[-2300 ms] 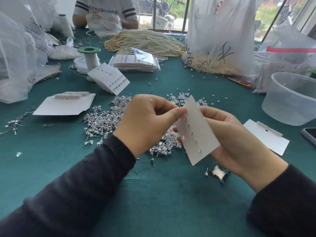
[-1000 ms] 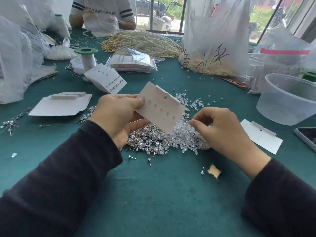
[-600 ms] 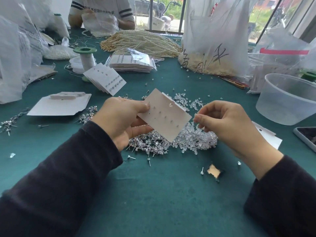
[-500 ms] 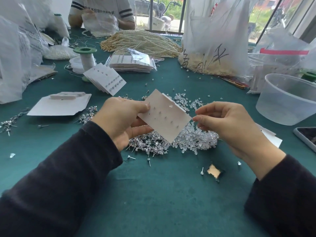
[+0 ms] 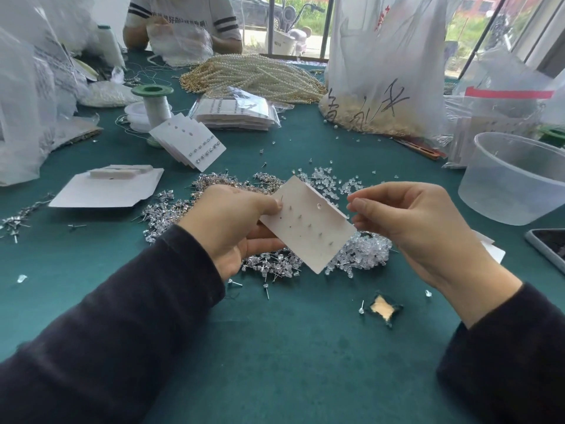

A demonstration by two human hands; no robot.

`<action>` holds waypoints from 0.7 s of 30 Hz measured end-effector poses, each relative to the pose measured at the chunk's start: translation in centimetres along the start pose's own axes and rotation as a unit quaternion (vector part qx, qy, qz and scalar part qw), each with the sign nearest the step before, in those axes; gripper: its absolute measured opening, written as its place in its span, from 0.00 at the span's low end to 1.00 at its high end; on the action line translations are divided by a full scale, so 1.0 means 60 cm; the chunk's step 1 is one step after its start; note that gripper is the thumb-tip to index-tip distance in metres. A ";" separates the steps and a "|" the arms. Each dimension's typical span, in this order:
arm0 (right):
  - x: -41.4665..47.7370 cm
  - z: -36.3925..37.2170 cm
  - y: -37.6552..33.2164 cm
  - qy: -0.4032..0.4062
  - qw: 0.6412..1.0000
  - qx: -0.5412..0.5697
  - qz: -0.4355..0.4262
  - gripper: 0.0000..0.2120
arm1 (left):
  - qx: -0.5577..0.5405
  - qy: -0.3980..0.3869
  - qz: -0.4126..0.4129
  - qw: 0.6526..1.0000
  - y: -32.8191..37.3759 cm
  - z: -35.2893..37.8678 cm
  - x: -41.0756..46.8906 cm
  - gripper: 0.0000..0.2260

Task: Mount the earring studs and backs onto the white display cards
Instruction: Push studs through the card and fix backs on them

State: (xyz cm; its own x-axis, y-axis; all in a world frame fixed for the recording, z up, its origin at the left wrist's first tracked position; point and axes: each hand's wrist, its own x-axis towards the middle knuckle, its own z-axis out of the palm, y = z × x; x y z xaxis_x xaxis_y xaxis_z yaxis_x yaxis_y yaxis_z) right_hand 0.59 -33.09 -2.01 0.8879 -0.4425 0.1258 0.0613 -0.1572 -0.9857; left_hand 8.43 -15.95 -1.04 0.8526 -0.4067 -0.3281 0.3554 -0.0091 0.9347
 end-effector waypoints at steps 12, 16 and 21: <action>-0.028 0.025 -0.021 0.015 0.986 -0.071 -0.151 0.06 | 0.042 -0.019 0.026 0.999 -0.012 0.016 -0.005 0.03; -0.036 0.048 -0.018 0.029 0.933 -0.241 -0.265 0.04 | 0.064 -0.015 0.049 0.997 -0.018 0.024 -0.009 0.09; -0.036 0.065 -0.002 0.034 0.911 -0.296 -0.285 0.05 | 0.138 0.034 0.136 0.980 -0.024 0.031 -0.012 0.09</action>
State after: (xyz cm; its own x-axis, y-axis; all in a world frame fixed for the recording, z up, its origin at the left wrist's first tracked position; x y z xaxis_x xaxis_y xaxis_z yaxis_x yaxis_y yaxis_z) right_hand 0.45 -28.67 -2.60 0.7569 -0.1904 0.6252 0.2297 -0.8180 -0.5273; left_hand 6.61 -17.35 -1.92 0.9281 -0.3674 -0.0612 0.0018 -0.1599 0.9871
